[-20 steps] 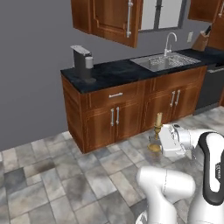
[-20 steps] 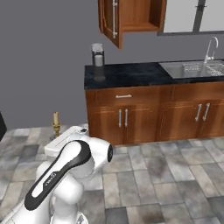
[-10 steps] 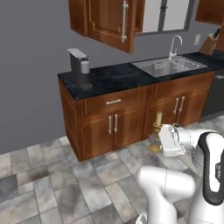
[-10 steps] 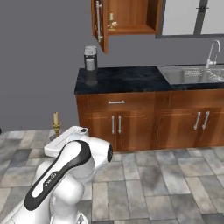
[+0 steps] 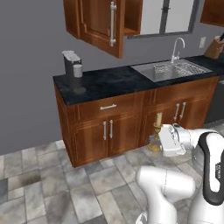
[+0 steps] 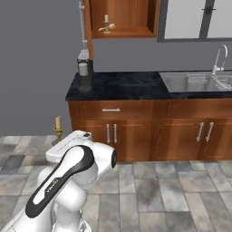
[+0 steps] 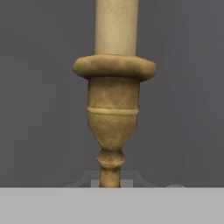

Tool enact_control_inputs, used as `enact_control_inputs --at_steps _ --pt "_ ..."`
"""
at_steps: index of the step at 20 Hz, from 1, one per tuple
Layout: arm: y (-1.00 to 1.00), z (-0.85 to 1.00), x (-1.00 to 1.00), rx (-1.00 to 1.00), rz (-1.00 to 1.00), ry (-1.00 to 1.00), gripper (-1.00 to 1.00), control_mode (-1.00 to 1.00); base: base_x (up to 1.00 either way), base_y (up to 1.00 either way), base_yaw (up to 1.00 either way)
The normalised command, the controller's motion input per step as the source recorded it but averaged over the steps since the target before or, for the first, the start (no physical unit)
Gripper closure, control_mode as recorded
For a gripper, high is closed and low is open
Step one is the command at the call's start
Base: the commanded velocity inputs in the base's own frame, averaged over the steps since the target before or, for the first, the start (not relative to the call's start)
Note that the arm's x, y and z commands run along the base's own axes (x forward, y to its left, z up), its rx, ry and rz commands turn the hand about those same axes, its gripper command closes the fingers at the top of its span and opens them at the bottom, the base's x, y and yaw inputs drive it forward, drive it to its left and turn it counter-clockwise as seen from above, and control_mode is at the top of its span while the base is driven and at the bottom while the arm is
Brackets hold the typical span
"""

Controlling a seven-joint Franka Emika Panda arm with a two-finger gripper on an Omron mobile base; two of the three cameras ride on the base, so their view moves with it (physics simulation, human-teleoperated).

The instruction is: Pick the candle and candle from the dining table and place them in the open cabinet. Close the cabinet after placing the objects.

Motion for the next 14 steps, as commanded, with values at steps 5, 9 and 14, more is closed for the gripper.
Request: enact_control_inputs --at_steps 5,9,14 --pt "0.00 0.00 0.00 0.00 0.00 0.00 1.00 1.00 0.46 -0.45 0.15" --pt "0.00 0.00 0.00 0.00 0.00 0.00 1.00 1.00 0.47 -0.45 0.16" --pt "0.00 0.00 0.00 0.00 0.00 0.00 1.00 1.00 0.50 -0.37 0.18"
